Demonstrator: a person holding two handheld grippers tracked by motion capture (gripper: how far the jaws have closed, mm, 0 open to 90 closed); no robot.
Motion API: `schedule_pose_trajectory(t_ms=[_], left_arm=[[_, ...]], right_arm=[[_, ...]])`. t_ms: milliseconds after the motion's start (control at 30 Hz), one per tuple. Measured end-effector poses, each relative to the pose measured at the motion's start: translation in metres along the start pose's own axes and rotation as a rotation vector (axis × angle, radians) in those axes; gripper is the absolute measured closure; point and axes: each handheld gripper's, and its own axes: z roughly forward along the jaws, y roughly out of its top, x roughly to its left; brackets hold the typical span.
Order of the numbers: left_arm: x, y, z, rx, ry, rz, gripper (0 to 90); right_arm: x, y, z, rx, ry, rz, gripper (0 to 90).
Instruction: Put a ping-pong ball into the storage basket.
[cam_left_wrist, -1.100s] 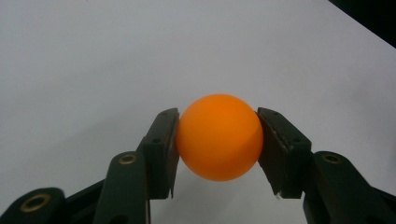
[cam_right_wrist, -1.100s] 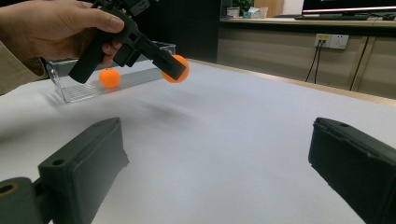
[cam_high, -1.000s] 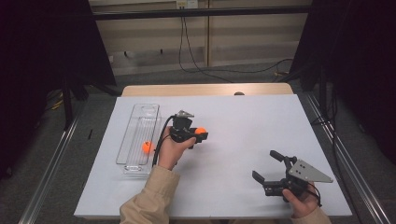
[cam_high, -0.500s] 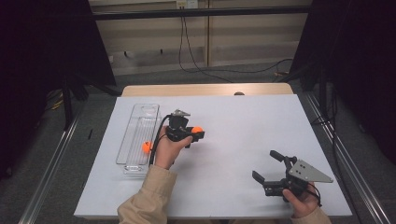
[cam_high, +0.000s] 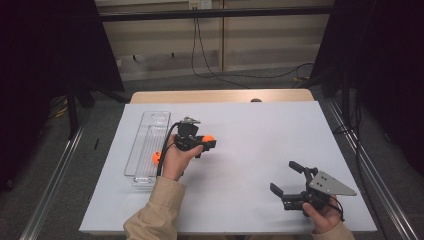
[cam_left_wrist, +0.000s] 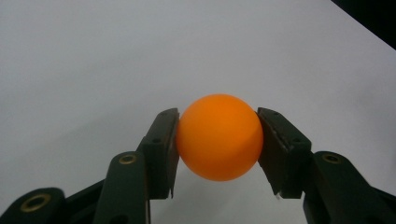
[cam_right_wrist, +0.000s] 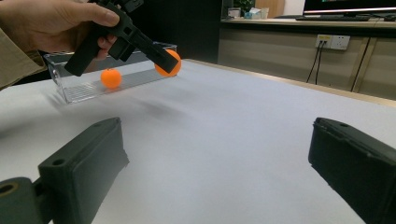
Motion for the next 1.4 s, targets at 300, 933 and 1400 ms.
schedule_pose_trajectory(t_ms=[300, 933, 1400], left_arm=[[0.005, 0.001, -0.006, -0.007, 0.007, -0.014, 50.9], [0.015, 0.001, -0.018, -0.019, 0.016, -0.039, 50.8], [0.021, 0.001, -0.029, -0.029, 0.030, -0.053, 50.9]], right_arm=[[0.000, 0.000, 0.000, -0.001, 0.000, -0.001, 3.0], [0.000, 0.000, 0.000, 0.000, -0.001, -0.001, 3.0], [0.000, 0.000, 0.000, 0.001, 0.000, 0.000, 3.0]])
